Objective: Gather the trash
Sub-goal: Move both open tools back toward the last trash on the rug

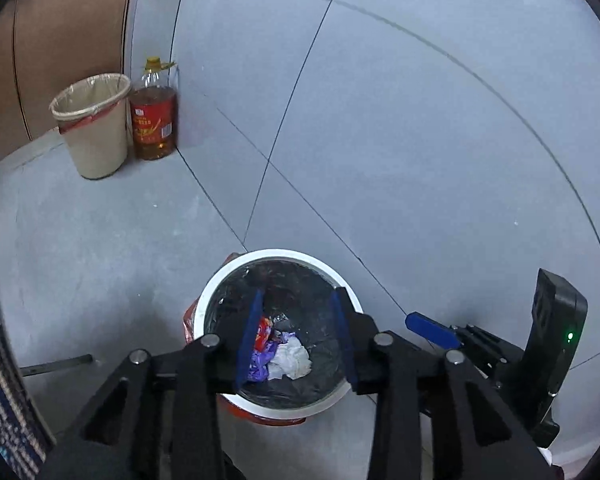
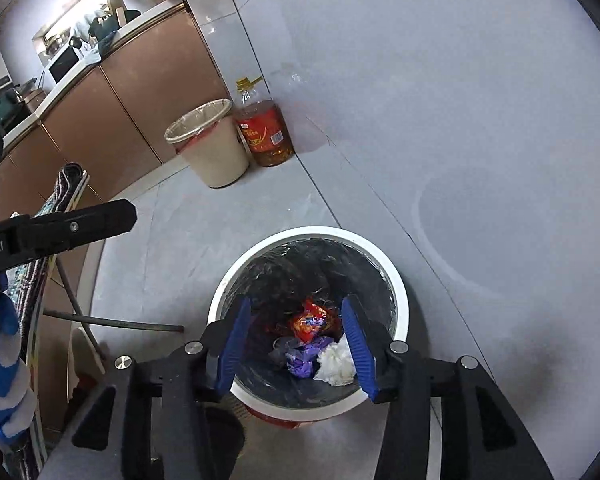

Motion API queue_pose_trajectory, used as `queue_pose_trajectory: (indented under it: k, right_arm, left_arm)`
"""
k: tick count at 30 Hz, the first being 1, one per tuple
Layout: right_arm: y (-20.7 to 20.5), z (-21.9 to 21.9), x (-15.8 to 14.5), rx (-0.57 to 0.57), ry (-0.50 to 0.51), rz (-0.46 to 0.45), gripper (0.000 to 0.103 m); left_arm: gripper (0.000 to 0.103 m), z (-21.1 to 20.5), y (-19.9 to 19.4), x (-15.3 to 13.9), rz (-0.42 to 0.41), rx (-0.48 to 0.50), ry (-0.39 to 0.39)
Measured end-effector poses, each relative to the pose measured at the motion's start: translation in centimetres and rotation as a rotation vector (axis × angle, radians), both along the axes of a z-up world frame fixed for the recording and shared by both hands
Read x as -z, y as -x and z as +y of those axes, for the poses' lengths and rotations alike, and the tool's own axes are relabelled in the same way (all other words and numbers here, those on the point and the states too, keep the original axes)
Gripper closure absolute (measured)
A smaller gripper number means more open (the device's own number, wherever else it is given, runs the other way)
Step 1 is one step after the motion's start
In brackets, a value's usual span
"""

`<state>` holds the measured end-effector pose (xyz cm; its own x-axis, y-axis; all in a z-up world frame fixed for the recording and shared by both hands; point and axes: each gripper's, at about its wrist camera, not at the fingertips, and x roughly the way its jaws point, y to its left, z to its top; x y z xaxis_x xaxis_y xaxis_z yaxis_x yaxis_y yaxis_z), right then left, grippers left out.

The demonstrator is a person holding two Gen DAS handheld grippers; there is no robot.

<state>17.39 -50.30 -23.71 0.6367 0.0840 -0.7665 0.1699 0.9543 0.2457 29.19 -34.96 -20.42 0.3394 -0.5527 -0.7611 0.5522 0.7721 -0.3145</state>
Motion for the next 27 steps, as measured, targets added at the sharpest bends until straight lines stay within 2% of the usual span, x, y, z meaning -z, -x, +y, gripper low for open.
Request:
queue_pose_trajectory:
  k: [10,13,18,22,27]
  right_arm:
    - [4.0,4.3,-5.6,-0.010,0.112,-0.104,0.048]
    - [5.8,6.2,-7.8,-0.022,0.147,-0.147,0.048]
    - [8.6,9.2,-10.7,-0.049,0.191,-0.209,0.048]
    - [10.8,11.8,-12.8,-0.070,0.234,-0.255,0.044]
    - [13.3,15.3,-14.9,-0.113,0.258,-0.302,0.042]
  left_arm:
    - [0.068,4.0,6.1,-6.1,-0.157,-0.010,0.050]
    - [0.068,5.6,8.5,-7.9,-0.198,-0.001,0.048]
    - [0.068,8.6,12.2,-10.2,-0.250,0.011,0.002]
    - [0.068,11.4,14.8,-12.1,-0.295,-0.017,0.001]
    - [0.062,15.5,17.8,-14.1,-0.348,-0.077,0.002]
